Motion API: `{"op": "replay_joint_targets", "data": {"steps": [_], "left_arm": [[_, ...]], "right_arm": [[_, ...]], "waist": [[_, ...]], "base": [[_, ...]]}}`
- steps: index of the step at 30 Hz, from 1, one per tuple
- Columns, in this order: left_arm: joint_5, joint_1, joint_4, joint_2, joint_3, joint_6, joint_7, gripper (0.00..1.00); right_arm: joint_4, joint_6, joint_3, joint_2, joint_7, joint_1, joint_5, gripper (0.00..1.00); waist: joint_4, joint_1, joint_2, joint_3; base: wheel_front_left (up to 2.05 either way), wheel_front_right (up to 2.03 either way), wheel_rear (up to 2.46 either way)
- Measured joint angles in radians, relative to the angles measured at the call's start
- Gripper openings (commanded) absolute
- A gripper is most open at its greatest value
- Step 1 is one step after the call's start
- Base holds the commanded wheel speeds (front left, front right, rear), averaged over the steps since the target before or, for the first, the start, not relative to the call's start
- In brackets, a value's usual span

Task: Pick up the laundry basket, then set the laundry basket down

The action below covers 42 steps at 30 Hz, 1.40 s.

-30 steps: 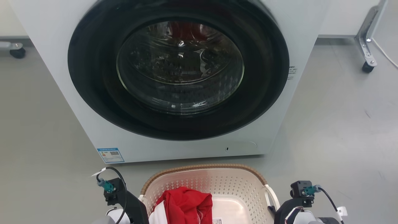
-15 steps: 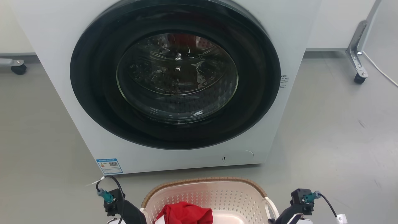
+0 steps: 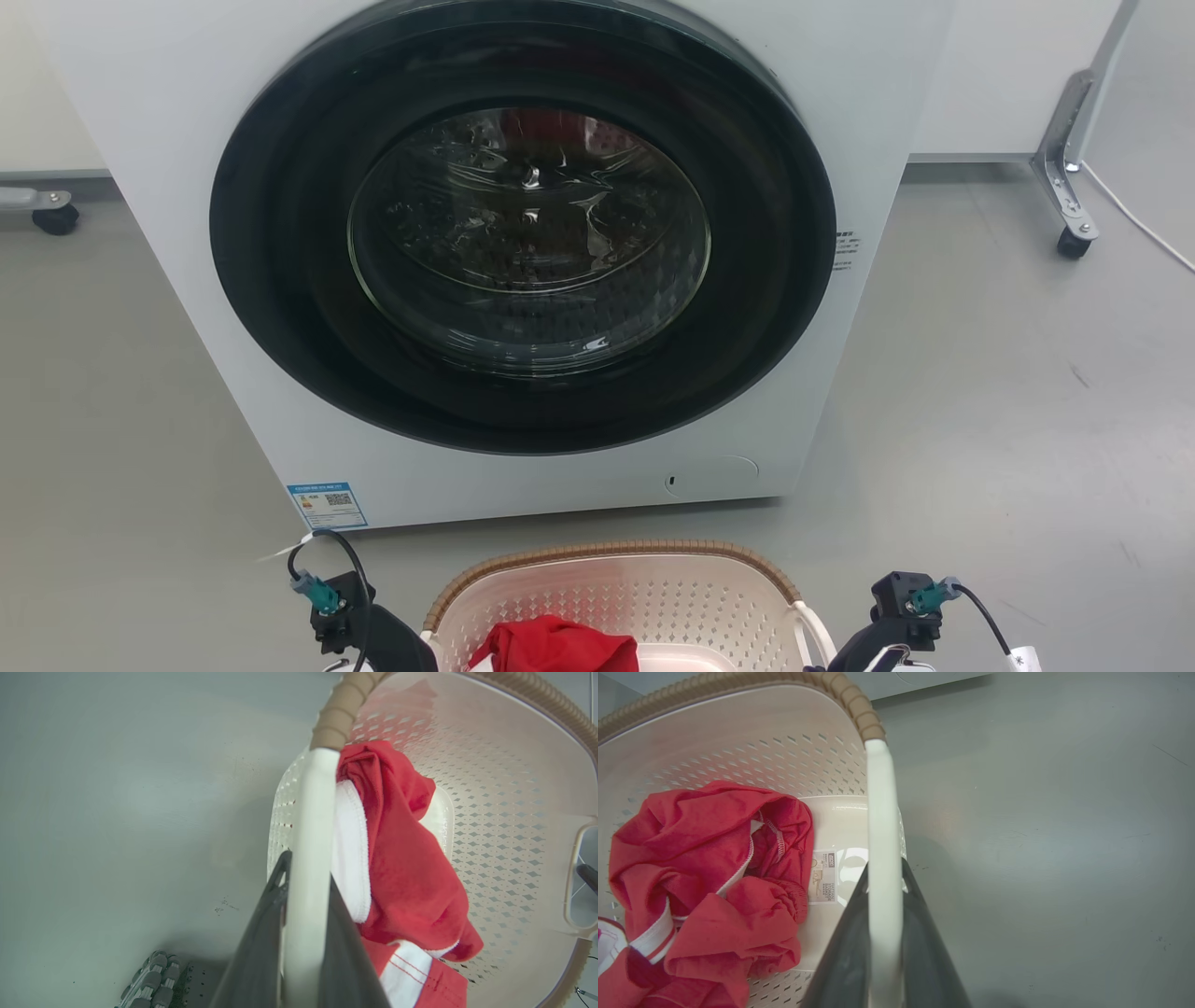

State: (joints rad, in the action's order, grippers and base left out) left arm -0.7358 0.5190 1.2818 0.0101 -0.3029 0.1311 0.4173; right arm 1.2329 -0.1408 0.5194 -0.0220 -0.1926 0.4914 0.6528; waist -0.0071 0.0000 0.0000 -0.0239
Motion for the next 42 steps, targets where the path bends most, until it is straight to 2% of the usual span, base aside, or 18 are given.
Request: {"op": "replay_joint_targets", "data": {"steps": [42], "left_arm": [[-0.019,-0.012,0.001,0.004,-0.007,0.0,-0.002,0.0]], "right_arm": [[0.005,0.0,0.03,0.0,-0.009,0.008,0.044,0.0]], "waist": [[-0.002,0.0,0.0001,0.004]], "base": [[0.0,0.0,0.0]]}}
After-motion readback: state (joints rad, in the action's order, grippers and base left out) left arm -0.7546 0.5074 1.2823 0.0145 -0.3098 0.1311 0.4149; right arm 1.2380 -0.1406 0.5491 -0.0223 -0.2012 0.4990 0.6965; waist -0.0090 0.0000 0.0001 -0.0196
